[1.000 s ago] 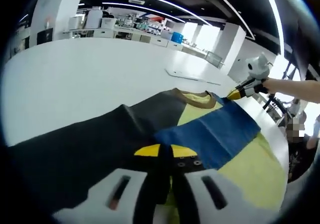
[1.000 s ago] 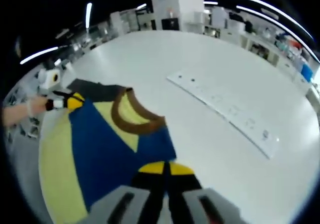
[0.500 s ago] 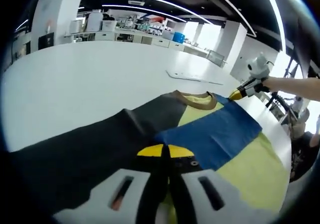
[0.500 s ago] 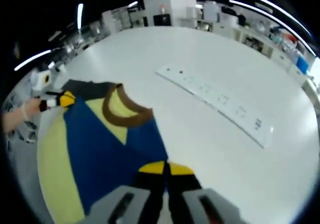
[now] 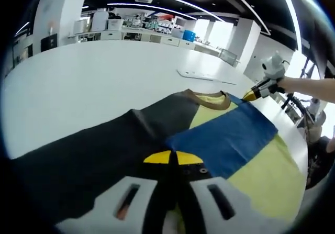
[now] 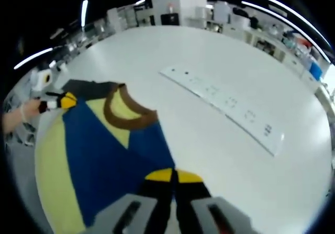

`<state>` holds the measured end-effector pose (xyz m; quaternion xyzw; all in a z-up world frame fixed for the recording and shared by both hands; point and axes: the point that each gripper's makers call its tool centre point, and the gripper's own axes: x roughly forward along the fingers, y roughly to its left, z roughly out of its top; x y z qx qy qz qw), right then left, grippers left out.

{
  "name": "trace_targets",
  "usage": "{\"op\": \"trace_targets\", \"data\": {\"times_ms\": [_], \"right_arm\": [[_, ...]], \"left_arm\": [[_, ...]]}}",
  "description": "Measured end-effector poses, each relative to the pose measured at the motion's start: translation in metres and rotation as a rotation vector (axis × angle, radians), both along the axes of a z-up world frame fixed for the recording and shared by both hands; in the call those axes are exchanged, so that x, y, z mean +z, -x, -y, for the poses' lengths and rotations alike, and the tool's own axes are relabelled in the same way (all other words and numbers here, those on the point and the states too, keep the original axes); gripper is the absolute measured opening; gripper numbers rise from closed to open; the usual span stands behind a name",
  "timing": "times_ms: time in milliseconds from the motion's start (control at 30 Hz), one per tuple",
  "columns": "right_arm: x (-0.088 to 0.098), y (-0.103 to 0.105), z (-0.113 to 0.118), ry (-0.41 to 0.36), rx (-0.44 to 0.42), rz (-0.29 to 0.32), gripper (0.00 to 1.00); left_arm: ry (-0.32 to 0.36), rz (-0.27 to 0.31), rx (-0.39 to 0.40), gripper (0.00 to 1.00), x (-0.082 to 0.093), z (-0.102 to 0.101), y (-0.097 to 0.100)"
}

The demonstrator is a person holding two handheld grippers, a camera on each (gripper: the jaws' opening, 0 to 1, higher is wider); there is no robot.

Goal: Fold the garment on the visible template until the final outline fits inside the template.

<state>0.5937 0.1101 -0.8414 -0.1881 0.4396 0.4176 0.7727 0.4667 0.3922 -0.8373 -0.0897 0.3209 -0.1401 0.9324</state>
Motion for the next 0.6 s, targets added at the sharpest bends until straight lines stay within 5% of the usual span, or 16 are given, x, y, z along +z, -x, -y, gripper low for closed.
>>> {"op": "trace_targets", "data": {"times_ms": [600], "right_arm": [[0.0021,-0.0017,0.0079,-0.056,-0.059,0.012,0.00]], "left_arm": [[-0.012,0.024,-0.030,0.00,0.0035,-0.0013,-0.0037]]}}
